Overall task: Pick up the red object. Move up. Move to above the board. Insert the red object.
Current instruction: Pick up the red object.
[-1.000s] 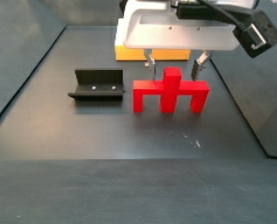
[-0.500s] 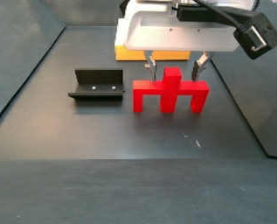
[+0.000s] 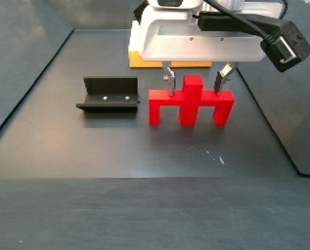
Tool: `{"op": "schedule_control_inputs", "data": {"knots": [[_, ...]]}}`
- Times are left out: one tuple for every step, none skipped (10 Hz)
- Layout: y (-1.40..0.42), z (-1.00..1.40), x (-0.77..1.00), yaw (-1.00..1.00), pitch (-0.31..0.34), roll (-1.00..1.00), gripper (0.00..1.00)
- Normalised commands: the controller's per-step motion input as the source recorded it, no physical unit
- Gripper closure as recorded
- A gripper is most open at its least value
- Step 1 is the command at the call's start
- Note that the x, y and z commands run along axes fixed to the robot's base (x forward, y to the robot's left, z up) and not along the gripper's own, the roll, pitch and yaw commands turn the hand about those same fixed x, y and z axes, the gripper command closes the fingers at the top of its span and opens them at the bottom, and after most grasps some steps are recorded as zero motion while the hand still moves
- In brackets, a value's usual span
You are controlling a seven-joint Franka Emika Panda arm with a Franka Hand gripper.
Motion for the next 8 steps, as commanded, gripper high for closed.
{"op": "schedule_control_inputs", "data": {"knots": [[0.03, 0.0, 0.0, 0.0, -0.046, -0.13, 0.0], [0.03, 0.0, 0.0, 0.0, -0.044, -0.12, 0.0], [0.0, 0.0, 0.0, 0.0, -0.024, -0.07, 0.0], [0.0, 0.0, 0.0, 0.0, 0.0, 0.0, 0.0], [0.0, 0.0, 0.0, 0.0, 0.0, 0.0, 1.0], [0.0, 0.0, 0.0, 0.0, 0.0, 0.0, 1.0], [0.0, 0.0, 0.0, 0.0, 0.0, 0.0, 1.0], [0.0, 0.0, 0.0, 0.0, 0.0, 0.0, 1.0]]}}
